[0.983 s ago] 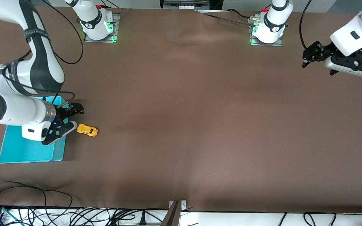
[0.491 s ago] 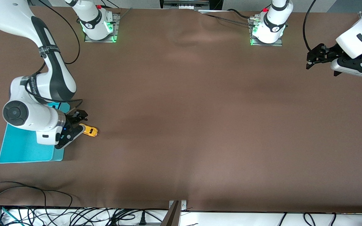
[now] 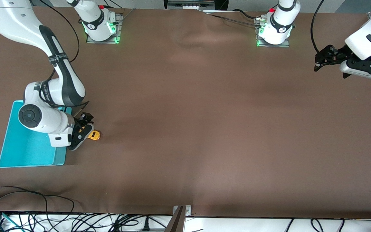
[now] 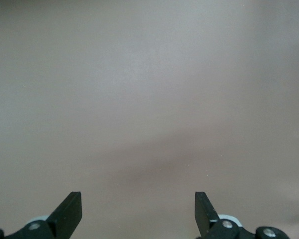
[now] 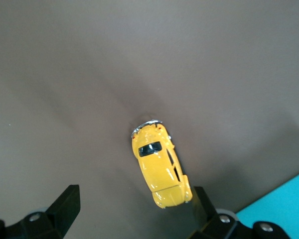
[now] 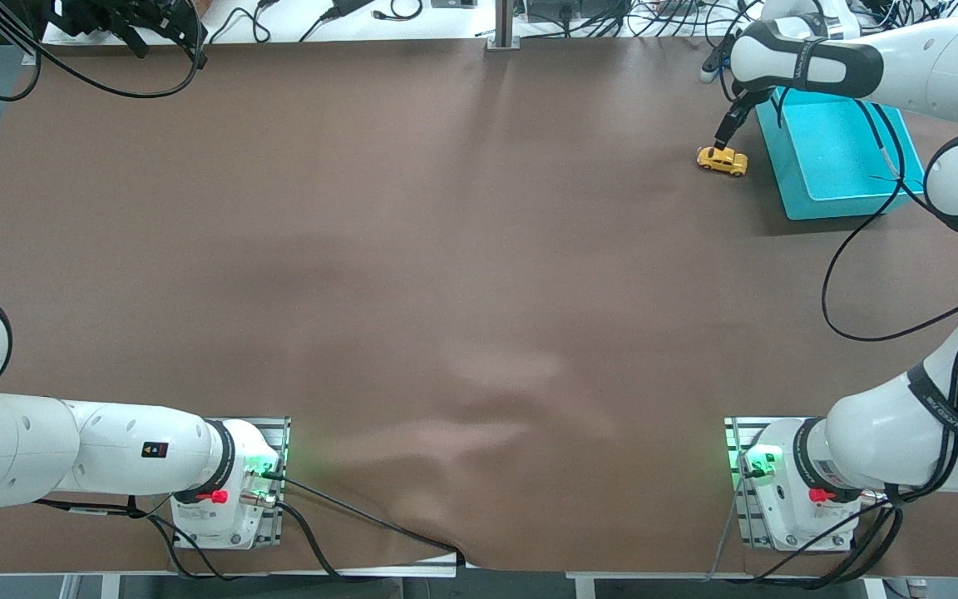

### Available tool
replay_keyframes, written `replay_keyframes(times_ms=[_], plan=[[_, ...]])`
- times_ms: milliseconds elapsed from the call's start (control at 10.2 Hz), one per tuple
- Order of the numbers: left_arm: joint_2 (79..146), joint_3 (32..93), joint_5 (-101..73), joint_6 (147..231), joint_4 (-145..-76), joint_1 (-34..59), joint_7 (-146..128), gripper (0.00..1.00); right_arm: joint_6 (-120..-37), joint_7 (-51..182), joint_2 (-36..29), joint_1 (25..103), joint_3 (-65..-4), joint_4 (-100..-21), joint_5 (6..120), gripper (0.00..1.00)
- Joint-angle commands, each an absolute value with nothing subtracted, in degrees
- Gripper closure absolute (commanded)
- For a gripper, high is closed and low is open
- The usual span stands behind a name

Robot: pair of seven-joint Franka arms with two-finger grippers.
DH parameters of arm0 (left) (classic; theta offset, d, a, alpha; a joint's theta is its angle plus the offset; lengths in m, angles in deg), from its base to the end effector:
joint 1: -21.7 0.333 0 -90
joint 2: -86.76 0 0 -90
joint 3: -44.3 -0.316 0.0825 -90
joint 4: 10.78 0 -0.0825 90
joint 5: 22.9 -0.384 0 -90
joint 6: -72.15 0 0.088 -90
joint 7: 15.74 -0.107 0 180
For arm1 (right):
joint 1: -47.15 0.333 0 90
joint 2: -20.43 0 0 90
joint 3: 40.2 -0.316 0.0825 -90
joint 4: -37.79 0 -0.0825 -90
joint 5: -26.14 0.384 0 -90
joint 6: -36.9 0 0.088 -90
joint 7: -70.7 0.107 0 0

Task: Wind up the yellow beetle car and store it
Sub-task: 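Close the right gripper on the yellow car and lift it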

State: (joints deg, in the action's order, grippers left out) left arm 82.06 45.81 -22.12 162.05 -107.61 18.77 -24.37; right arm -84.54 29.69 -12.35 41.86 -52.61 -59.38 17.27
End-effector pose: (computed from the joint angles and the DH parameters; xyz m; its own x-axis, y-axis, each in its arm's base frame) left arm 0.5252 -0.0428 0.6125 0.9734 -0.2259 -0.0368 -0.2254 -0.9741 0.0172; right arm 0.6573 0.0614 0.2590 0.6119 0.7844 -0.1018 0.7804 -0.6196 -0.0839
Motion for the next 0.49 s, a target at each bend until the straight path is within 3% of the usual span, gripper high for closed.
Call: replay_keyframes(times_ms=[0,393], plan=[[82.63,46.33,-20.7,161.53,-106.32,19.59,-20.15,0.0,-87.8,28.69,-12.62,40.91,-53.03,-62.13,16.47,0.0],[83.5,46.06,-20.0,159.86,-105.35,19.76,-19.87,0.0,-92.91,26.23,-13.67,40.47,-52.94,-63.98,16.47,0.0]])
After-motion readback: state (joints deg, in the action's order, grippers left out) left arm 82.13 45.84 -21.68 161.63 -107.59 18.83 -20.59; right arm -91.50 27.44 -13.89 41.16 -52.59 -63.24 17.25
